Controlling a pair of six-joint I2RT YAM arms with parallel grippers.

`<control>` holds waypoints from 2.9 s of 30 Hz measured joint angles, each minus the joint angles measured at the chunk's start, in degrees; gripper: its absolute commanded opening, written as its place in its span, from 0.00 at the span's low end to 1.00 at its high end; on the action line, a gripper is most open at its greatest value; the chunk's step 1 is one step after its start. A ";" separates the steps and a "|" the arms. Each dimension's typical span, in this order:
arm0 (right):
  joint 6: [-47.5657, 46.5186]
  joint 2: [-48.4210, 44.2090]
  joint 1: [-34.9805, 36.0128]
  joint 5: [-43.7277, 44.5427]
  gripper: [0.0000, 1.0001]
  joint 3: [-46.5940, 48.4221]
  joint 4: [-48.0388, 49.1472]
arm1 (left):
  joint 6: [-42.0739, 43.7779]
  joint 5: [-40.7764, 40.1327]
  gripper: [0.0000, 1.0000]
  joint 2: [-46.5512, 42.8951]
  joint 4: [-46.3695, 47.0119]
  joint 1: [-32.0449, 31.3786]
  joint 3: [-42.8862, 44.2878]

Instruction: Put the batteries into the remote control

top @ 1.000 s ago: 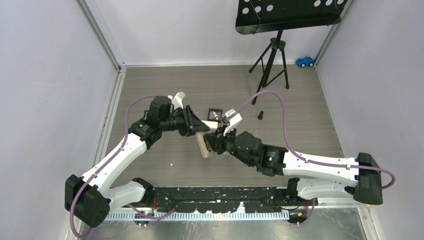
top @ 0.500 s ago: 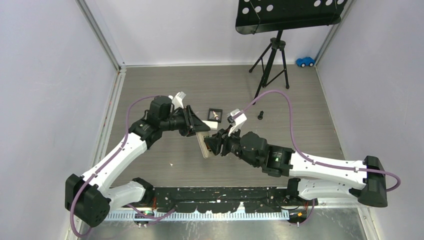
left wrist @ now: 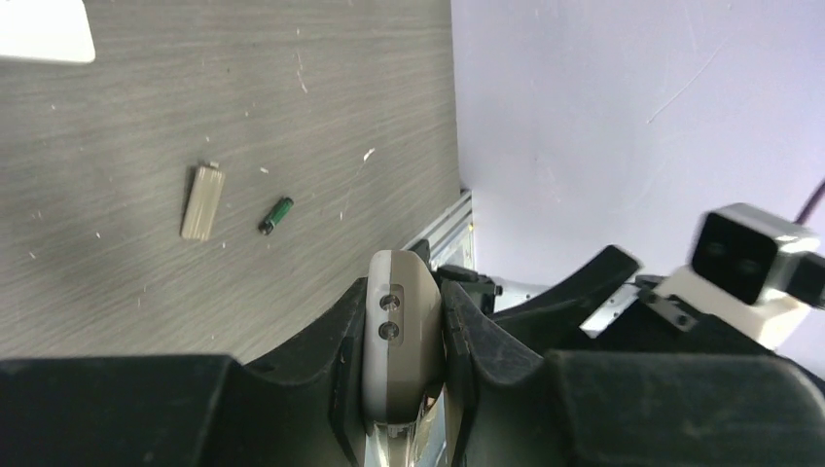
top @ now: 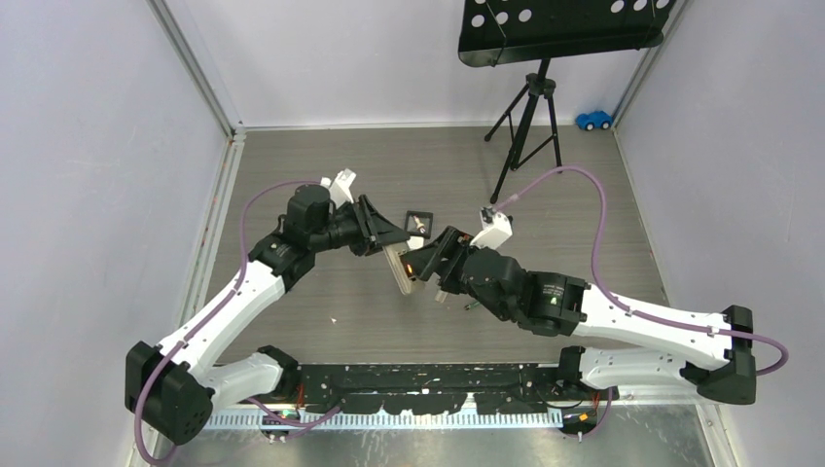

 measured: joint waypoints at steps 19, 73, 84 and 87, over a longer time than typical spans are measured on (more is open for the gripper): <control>38.29 -4.26 -0.13 4.63 0.89 -13.57 5.97 | -7.82 -11.74 0.00 -6.75 3.76 0.00 -4.22; 43.21 5.42 -7.78 -13.27 0.76 -20.41 40.44 | -3.80 -0.26 0.00 -5.95 13.22 0.31 -5.18; 41.97 5.81 -8.13 -14.43 0.54 -22.12 45.27 | -4.90 0.33 0.00 -5.92 14.47 0.66 -5.29; 41.79 5.81 -8.13 -14.56 0.49 -22.77 46.34 | -5.18 0.33 0.00 -5.90 14.01 0.66 -5.29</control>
